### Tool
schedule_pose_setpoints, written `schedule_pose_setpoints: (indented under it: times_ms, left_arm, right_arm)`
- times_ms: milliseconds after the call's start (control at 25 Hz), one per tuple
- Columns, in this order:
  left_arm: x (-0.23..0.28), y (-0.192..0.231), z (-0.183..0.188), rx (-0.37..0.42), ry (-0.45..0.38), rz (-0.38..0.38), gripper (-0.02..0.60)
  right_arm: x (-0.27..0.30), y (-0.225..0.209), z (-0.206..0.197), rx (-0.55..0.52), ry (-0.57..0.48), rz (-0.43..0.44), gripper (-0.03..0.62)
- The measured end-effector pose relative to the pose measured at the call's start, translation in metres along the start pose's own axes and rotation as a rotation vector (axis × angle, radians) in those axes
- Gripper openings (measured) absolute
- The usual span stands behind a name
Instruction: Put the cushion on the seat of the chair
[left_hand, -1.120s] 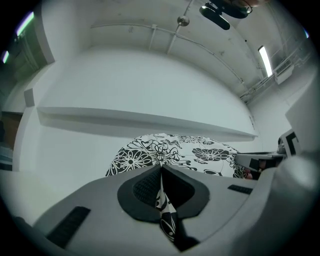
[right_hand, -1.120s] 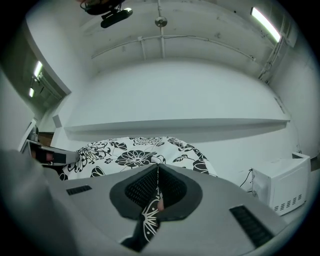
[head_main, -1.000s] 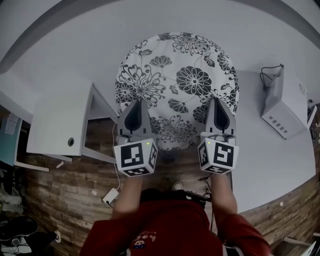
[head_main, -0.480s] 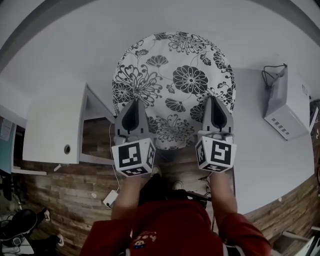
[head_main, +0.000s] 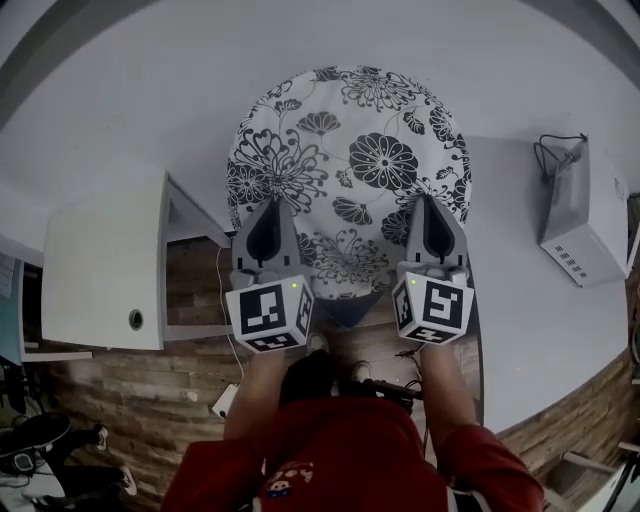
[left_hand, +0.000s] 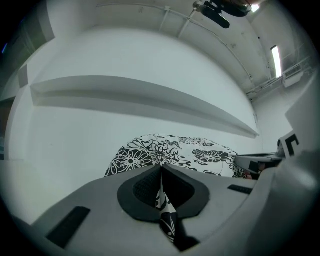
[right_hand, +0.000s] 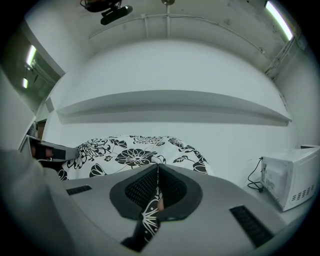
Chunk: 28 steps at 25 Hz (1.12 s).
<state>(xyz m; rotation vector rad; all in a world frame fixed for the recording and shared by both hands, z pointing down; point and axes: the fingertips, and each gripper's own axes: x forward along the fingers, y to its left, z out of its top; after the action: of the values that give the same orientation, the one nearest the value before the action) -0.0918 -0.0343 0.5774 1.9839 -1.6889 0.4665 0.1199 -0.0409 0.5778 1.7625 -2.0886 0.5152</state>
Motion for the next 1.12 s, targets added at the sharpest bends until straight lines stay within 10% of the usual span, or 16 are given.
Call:
schedule_pose_setpoints:
  times_ms: [1120]
  left_arm:
    - [0.0035, 0.0030, -0.0050, -0.019, 0.003, -0.021, 0.029]
  right_arm:
    - [-0.0011, 0.0028, 0.0012, -0.037, 0.030, -0.034, 0.028]
